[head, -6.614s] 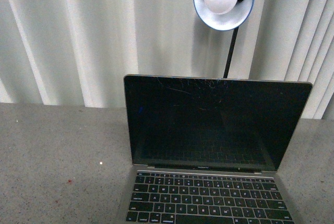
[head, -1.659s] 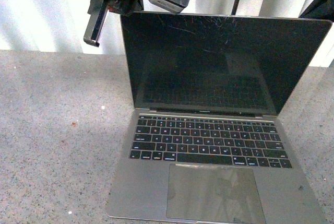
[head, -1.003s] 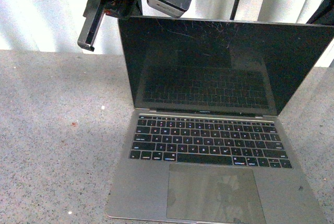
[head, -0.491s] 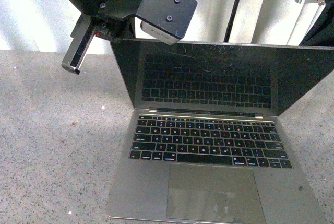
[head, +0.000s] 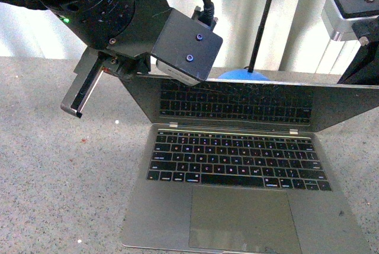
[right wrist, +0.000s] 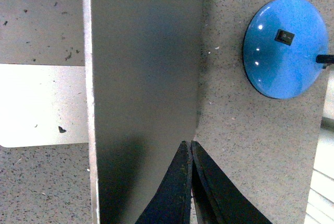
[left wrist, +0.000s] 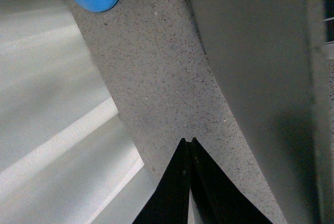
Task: Close laptop
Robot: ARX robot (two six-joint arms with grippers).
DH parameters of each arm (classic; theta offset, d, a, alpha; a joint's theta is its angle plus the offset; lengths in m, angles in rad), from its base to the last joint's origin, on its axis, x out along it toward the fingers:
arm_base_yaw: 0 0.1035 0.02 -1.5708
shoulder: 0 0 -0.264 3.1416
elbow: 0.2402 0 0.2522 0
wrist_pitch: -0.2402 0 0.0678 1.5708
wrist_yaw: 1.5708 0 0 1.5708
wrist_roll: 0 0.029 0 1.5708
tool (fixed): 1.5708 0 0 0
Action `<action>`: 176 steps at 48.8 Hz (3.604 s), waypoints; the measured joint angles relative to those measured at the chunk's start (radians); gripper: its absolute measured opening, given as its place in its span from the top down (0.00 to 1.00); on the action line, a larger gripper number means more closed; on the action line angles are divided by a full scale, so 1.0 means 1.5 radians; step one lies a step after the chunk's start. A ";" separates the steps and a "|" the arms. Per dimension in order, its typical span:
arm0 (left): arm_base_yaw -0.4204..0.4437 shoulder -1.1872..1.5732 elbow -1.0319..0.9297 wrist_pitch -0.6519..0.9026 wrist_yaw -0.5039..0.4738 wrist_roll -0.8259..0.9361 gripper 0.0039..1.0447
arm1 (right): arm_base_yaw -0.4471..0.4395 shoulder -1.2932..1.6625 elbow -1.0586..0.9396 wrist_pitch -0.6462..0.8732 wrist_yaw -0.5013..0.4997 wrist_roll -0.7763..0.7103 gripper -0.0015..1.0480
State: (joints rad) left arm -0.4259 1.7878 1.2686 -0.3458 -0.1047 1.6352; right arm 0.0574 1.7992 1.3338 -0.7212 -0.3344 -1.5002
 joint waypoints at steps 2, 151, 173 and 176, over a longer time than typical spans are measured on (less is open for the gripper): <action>-0.001 0.000 -0.002 0.001 0.001 -0.002 0.97 | 0.001 0.000 -0.003 0.001 0.000 0.000 0.97; 0.271 -0.475 -0.387 0.394 0.379 -0.725 0.97 | -0.007 -0.351 -0.365 0.793 -0.088 0.727 0.97; 0.372 -0.698 -0.596 0.467 0.153 -1.072 0.97 | -0.039 -0.527 -0.538 0.809 0.225 0.975 0.97; 0.357 -0.727 -0.635 0.479 0.144 -1.078 0.97 | -0.039 -0.553 -0.592 0.827 0.223 0.984 0.97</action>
State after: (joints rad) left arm 0.1093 0.6968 0.3161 0.3721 0.1112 0.0181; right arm -0.0010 0.9703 0.4454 0.5198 -0.0006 -0.0246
